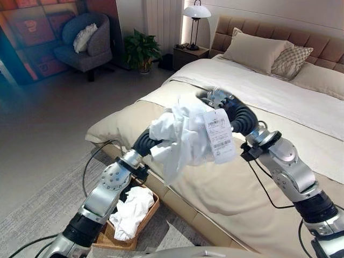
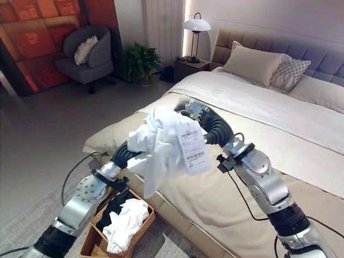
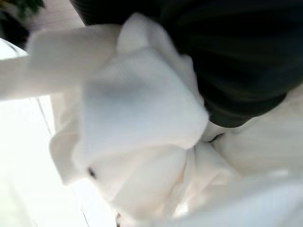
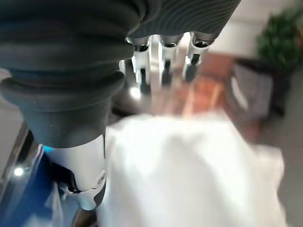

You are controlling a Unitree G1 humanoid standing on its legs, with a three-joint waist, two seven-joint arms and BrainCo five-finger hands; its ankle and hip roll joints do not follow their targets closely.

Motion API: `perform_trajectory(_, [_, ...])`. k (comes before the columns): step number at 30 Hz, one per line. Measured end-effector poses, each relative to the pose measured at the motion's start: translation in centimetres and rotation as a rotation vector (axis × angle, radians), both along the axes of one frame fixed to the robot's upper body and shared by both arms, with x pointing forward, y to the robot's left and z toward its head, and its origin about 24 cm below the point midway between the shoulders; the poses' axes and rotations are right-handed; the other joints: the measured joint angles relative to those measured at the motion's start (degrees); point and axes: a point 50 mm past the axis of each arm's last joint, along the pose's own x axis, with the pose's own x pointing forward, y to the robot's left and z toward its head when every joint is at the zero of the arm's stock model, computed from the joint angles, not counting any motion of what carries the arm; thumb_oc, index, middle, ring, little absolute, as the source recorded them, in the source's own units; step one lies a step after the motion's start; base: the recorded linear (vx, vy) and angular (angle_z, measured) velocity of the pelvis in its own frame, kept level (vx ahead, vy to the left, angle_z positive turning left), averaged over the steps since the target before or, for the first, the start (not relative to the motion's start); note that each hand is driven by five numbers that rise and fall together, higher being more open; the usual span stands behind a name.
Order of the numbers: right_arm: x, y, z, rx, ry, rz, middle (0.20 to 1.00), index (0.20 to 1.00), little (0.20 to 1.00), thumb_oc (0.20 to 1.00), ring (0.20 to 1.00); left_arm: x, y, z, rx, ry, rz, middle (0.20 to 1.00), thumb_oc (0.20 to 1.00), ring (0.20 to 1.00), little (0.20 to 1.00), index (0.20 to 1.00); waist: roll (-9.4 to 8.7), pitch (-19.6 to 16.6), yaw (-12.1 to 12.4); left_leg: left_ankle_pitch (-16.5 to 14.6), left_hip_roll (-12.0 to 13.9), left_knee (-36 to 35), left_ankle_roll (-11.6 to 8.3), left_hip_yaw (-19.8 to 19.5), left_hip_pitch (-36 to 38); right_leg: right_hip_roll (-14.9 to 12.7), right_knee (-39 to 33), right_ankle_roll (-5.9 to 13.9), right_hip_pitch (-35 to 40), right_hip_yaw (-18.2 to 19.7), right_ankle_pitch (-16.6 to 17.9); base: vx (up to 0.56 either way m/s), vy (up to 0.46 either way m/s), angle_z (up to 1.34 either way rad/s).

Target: Pick up clothes into the bucket

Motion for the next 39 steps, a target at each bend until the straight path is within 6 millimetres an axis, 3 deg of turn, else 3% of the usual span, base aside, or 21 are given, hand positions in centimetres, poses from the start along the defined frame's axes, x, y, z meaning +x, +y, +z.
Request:
perform_trajectory(7, [-0.4,-2.5,-1.6,-0.038,0.012,-0.165,1.0,1.0,1.0,1.0,1.0,-0.6,3.1,-0.6,-0.124,0.071,0.116,0.2,0.2,0.2,0.2,0.2,-0.03,0.0,0.13,-0.25,-0.01,-0.02,0.08,-0.21,0.64,-0.03,-0.06,-0.01,0.68,-0.03,-0.34,0.0,0.0,0.0])
perform_trajectory(13, [-1.5,-6.4,-6.2,-0.064,0.163,-0.4,1.0,1.0,1.0,1.0,1.0,-2.3,6.6,-2.0,-0.27,0.148,0.273,0.2,0.2,0.2,0.2,0.2,-0.06,-0.01,0.15,-0.46,-0.05,-0.02,0.12,-0.34,0.54,-0.09,-0.06,-0.12,0.44,-0.09,-0.77,0.0,0.0,0.0])
perform_trajectory(20, [-5.2,-10.0,-14.5,-0.003,0.48,-0.663,1.0,1.0,1.0,1.0,1.0,-4.2,11.0,-3.5,-0.299,0.174,0.522,0.2,0.2,0.2,0.2,0.2,0.09,-0.03,0.15,-0.75,-0.08,0.0,0.19,-0.38,0.18,-0.12,0.07,-0.08,0.11,-0.16,-1.14,0.0,0.005,0.0])
perform_trajectory(22, [-6.7,-10.6,-18.3,0.06,0.626,-0.782,1.0,1.0,1.0,1.0,1.0,-4.6,12.1,-4.7,-0.297,0.213,0.6,0.2,0.2,0.2,0.2,0.2,0.09,-0.15,0.09,-0.86,-0.05,0.01,0.04,-0.34,-0.06,-0.07,0.19,-0.17,-0.23,-0.16,-1.27,-0.02,0.02,0.0])
perform_trajectory(24, [-9.3,-11.4,-22.3,0.028,0.807,-0.875,1.0,1.0,1.0,1.0,1.0,-5.2,13.1,-6.0,-0.241,0.257,0.682,0.2,0.2,0.2,0.2,0.2,0.08,0.1,0.14,-0.82,-0.12,0.02,-0.01,-0.34,-0.4,-0.16,0.24,-0.2,-0.64,-0.18,-1.29,-0.02,0.016,0.0])
perform_trajectory(29, [-15.7,-12.3,-28.3,-0.184,1.127,-0.981,1.0,1.0,1.0,1.0,1.0,-6.4,15.0,-8.7,-0.129,0.354,0.838,0.2,0.2,0.2,0.2,0.2,1.53,3.37,-0.03,-0.6,-0.44,1.16,-0.15,-0.15,-1.81,-0.49,1.19,0.25,-2.07,-0.13,-1.02,-0.09,0.039,-0.02])
perform_trajectory(31, [-17.8,-12.3,-29.8,-0.265,1.223,-0.992,1.0,1.0,1.0,1.0,1.0,-6.5,15.3,-9.7,-0.118,0.391,0.873,0.2,0.2,0.2,0.2,0.2,1.62,4.16,-0.12,-0.61,-0.55,2.16,-0.16,-0.2,-3.72,-0.6,1.72,0.31,-3.73,-0.05,-0.98,-0.12,0.029,-0.02])
perform_trajectory(34, [-18.3,-12.0,-30.3,-0.344,1.246,-0.972,1.0,1.0,1.0,1.0,1.0,-6.0,15.6,-10.4,-0.082,0.412,0.905,0.2,0.2,0.2,0.2,0.2,1.41,7.24,-0.29,-0.54,-0.72,3.51,-0.13,-0.2,-5.94,-0.73,3.04,0.36,-6.03,0.04,-0.81,-0.22,0.051,-0.02])
perform_trajectory(36, [-17.8,-12.1,-30.3,-0.389,1.223,-0.969,1.0,1.0,1.0,1.0,1.0,-4.7,15.3,-10.5,-0.072,0.407,0.899,0.2,0.2,0.2,0.2,0.2,0.86,9.42,-0.28,-0.75,-0.98,6.01,-0.31,-0.23,-9.26,-1.15,5.56,0.19,-9.41,0.17,-1.11,-0.2,0.064,-0.02])
perform_trajectory(39, [-15.2,-12.4,-29.5,-0.422,1.129,-0.976,1.0,1.0,1.0,1.0,1.0,-1.5,15.1,-9.2,-0.04,0.343,0.902,0.2,0.2,0.2,0.2,0.2,-0.58,14.46,-0.83,-2.35,-1.83,13.15,0.21,-0.24,-18.08,-2.34,12.21,-0.15,-18.05,1.1,-2.2,-0.17,0.059,-0.03])
